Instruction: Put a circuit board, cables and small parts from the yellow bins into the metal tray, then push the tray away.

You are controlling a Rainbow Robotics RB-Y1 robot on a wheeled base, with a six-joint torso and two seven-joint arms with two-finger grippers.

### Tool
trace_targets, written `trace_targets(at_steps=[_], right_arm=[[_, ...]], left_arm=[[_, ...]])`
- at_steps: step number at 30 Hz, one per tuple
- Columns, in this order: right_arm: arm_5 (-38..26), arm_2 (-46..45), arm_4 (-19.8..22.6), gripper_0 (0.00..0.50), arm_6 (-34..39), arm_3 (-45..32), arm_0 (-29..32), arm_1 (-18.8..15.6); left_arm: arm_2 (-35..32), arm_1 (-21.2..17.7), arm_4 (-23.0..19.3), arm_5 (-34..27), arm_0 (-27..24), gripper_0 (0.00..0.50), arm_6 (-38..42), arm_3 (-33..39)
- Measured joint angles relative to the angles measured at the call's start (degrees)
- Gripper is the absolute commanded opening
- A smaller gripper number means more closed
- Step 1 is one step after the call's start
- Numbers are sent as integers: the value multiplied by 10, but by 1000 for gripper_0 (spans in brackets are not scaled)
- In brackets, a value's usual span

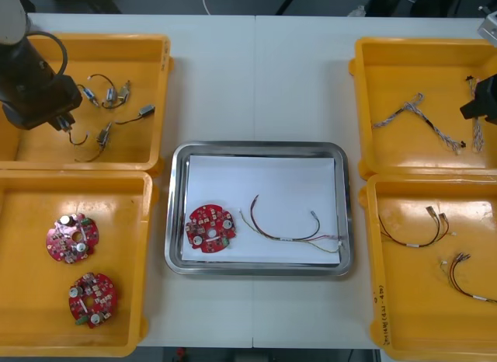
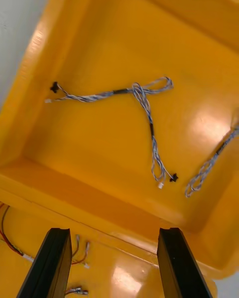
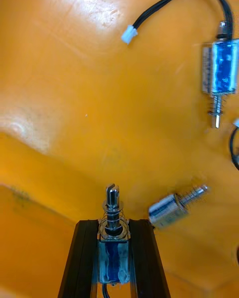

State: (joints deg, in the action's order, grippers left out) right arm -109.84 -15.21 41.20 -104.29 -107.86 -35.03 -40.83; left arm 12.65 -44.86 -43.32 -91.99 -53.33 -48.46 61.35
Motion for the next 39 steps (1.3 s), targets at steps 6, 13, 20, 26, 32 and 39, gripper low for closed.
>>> trace_targets(at_steps=[6, 13, 20, 26, 32, 39], right_arm=[[0, -1, -36, 500, 0, 61, -7, -7], [0, -1, -54, 500, 0, 184, -67, -7], [0, -1, -69, 500, 0, 300, -129, -7], [27, -1, -88, 500, -14, 366, -166, -7], [90, 13, -99, 500, -33, 379, -172, -8], [149, 30, -104, 500, -45, 463, -193, -12]], left_arm=[[-32, -8, 1, -39, 0, 0, 0, 40], [-54, -13, 1, -68, 0, 0, 0, 84], [-57, -14, 3, -99, 0, 0, 0, 133], [-56, -14, 1, -145, 0, 0, 0, 186], [-48, -14, -9, -174, 0, 1, 0, 255], [-5, -1, -24, -174, 0, 0, 0, 322]])
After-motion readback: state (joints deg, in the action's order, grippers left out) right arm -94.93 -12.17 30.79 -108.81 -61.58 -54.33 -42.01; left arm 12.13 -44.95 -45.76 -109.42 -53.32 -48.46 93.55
